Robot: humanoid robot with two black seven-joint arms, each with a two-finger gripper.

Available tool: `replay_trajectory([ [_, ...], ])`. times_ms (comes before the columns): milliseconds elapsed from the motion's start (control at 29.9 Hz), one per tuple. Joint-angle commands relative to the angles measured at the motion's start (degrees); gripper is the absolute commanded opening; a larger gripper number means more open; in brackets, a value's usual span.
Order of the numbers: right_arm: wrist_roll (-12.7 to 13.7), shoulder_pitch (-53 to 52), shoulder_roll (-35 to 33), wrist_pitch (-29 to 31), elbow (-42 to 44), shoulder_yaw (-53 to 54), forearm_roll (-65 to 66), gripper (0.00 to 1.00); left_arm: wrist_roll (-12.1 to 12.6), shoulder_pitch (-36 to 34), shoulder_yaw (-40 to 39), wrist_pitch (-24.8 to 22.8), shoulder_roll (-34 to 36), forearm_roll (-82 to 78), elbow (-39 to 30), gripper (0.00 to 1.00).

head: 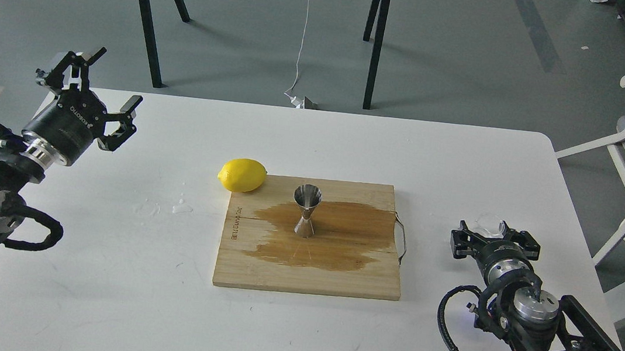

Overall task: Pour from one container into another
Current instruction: 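Move the right gripper down toward the small clear glass, then grasp the clear glass with the right gripper and lift it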

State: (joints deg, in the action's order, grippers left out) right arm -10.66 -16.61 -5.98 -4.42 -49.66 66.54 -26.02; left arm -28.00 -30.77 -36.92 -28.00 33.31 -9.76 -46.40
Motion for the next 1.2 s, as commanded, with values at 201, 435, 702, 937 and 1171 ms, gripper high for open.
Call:
replay_trajectory([
  [201,0.11,0.08,0.00,0.37,0.00,-0.18,0.01,0.65,0.00,-0.08,0.00,0.00,-0.09,0.00,1.14,0.99],
  [435,0.11,0.17,0.00,0.55,0.00,-0.18,0.01,0.56,0.00,-0.08,0.00,0.00,-0.09,0.00,2.28,0.99],
  [702,0.11,0.52,0.00,1.52,0.00,-0.27,0.10,0.48,0.00,-0.08,0.00,0.00,-0.09,0.00,2.37,0.99],
  [937,0.02,0.61,0.00,1.78,0.00,-0.27,0.18,0.46,0.00,-0.08,0.00,0.00,-0.17,0.00,2.46,0.99],
  [1171,-0.07,1.49,0.00,3.62,-0.70,-0.36,0.27,0.44,0.00,-0.08,0.09,0.00,-0.17,0.00,2.46,0.99],
])
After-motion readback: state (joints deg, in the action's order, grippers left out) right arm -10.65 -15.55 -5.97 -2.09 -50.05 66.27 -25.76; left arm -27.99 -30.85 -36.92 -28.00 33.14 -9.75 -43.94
